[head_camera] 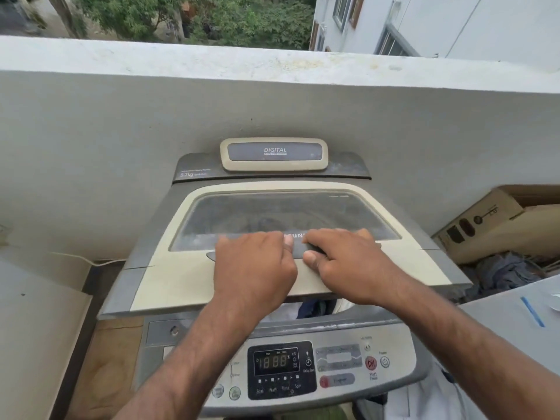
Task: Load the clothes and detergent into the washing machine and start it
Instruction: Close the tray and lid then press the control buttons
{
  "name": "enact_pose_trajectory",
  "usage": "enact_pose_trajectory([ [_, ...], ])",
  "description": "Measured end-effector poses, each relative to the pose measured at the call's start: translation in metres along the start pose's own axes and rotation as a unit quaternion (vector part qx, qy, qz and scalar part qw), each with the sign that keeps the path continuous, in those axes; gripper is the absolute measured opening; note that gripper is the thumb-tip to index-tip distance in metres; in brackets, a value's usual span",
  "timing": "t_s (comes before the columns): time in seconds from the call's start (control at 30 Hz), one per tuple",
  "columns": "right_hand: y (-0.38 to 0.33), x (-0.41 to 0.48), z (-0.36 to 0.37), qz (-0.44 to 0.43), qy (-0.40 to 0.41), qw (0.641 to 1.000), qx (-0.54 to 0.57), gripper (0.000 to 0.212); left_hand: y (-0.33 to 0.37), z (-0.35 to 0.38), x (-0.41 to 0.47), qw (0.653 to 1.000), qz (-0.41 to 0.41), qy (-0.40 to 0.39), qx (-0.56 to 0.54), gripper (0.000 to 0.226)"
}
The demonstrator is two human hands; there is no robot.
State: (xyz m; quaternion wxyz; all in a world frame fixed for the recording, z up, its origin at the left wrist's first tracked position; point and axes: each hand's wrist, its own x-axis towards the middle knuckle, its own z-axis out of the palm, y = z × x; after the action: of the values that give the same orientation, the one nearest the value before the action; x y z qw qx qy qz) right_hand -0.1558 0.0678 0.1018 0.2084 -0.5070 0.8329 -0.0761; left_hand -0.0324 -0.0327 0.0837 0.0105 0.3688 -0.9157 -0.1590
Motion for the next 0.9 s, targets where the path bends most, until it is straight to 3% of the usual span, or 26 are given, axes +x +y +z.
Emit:
enact_pose_trajectory([
  [0.67, 0.017, 0.003, 0.091, 0.031, -0.065, 0.997, 0.016, 0.007, -0.028, 0.096, -0.018, 0.997, 0.02, -0.069, 0.019, 0.036],
  [0.77, 0.018, 0.004, 0.098, 0.036, -0.061, 0.997, 0.015, 0.006, -0.031, 0.104, -0.019, 0.998, 0.028, -0.059, 0.018, 0.044],
  [0.9, 0.02, 0.0, 0.105, 0.028, -0.024, 0.999, 0.0, 0.002, -0.035, 0.109, -0.021, 0.999, 0.048, -0.021, 0.003, 0.037],
])
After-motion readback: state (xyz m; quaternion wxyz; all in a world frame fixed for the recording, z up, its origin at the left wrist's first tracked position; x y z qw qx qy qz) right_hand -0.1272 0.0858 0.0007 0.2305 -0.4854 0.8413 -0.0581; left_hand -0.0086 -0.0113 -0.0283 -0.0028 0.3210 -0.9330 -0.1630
